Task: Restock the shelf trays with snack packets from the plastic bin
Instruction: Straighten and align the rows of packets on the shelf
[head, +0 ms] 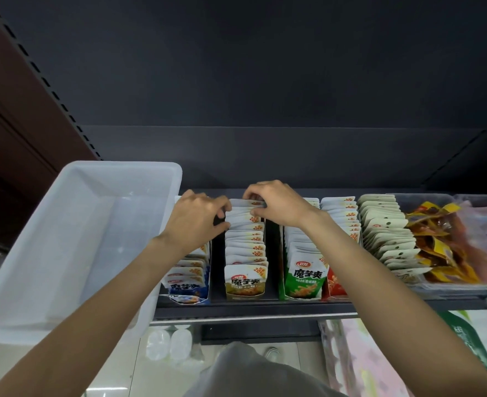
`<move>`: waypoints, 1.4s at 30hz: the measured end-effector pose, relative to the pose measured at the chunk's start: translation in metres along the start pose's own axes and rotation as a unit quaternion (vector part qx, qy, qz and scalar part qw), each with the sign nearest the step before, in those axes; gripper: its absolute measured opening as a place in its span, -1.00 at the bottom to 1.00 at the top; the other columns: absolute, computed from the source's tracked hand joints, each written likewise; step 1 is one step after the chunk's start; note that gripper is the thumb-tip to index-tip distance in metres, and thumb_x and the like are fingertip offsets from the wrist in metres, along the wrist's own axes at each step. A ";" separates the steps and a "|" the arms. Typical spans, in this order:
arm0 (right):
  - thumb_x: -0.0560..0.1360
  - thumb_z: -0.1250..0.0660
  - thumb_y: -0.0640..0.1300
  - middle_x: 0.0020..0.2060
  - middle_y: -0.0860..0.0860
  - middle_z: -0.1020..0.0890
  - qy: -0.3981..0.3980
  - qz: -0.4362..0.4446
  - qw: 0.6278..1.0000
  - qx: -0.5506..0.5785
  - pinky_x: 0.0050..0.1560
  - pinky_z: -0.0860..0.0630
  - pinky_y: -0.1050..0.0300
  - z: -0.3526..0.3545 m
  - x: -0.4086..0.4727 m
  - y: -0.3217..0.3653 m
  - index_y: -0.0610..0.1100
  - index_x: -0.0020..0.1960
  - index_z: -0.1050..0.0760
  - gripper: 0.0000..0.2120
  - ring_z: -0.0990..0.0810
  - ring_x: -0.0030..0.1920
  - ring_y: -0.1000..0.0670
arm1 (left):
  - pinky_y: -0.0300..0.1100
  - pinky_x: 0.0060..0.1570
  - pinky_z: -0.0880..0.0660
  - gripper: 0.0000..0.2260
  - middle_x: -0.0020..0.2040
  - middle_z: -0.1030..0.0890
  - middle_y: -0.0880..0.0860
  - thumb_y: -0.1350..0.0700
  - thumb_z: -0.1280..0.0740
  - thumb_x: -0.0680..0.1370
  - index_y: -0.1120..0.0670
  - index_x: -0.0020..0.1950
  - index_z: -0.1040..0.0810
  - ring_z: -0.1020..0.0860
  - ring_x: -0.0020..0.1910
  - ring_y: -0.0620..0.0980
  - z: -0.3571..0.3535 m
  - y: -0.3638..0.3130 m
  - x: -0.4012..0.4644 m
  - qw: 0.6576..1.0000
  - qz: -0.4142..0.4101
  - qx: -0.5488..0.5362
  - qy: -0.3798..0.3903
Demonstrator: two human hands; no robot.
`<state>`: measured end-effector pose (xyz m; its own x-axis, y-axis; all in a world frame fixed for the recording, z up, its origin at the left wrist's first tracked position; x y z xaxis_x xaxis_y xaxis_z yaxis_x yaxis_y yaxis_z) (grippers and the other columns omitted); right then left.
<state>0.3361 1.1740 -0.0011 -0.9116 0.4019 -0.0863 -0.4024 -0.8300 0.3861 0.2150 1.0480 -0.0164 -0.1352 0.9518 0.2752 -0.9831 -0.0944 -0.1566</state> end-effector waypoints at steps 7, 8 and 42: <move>0.53 -0.31 -0.18 -0.03 -0.06 -0.64 0.003 -0.003 0.998 -0.058 -0.04 -0.52 0.03 -0.002 0.001 0.002 -0.12 0.09 -0.57 -0.84 -0.60 -0.03 -0.08 | -0.22 -0.09 -0.39 -0.89 -0.21 -0.66 -0.11 0.00 -0.39 0.48 -0.01 -0.03 -0.63 -0.59 -0.17 -0.08 -0.003 -0.007 0.005 0.996 0.076 -0.035 0.023; 0.53 -0.30 -0.19 -0.06 -0.07 -0.65 -0.017 -0.001 0.997 -0.072 -0.03 -0.53 0.00 -0.003 -0.001 0.003 -0.11 0.06 -0.58 -0.86 -0.61 -0.04 -0.10 | -0.22 -0.14 -0.42 -0.90 -0.21 -0.66 -0.09 0.01 -0.40 0.48 -0.02 -0.05 -0.65 -0.59 -0.19 -0.06 -0.002 -0.009 0.003 0.997 0.069 -0.020 0.013; 0.63 -0.13 -0.18 0.32 0.23 -0.43 -0.235 -0.164 0.767 0.574 0.18 -0.37 0.46 -0.069 -0.091 0.044 0.10 0.42 -0.27 -0.61 -0.38 0.31 0.31 | -0.22 0.33 -0.28 -0.58 0.26 -0.32 -0.49 0.01 -0.18 0.60 -0.30 0.40 -0.18 -0.30 0.31 -0.40 -0.028 -0.092 -0.059 0.673 0.352 -0.638 -0.126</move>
<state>0.3956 1.0745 -0.0394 -0.5376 0.8353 -0.1150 -0.0180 0.1250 0.9920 0.3165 1.0090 -0.0447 -0.6863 0.7079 -0.1669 0.2210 -0.0157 -0.9752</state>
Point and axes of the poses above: each hand's wrist, its own x-axis towards the middle knuckle, its own z-axis out of the back of the hand, y = z × x, the point moved 3 cm from there along x, towards the middle knuckle
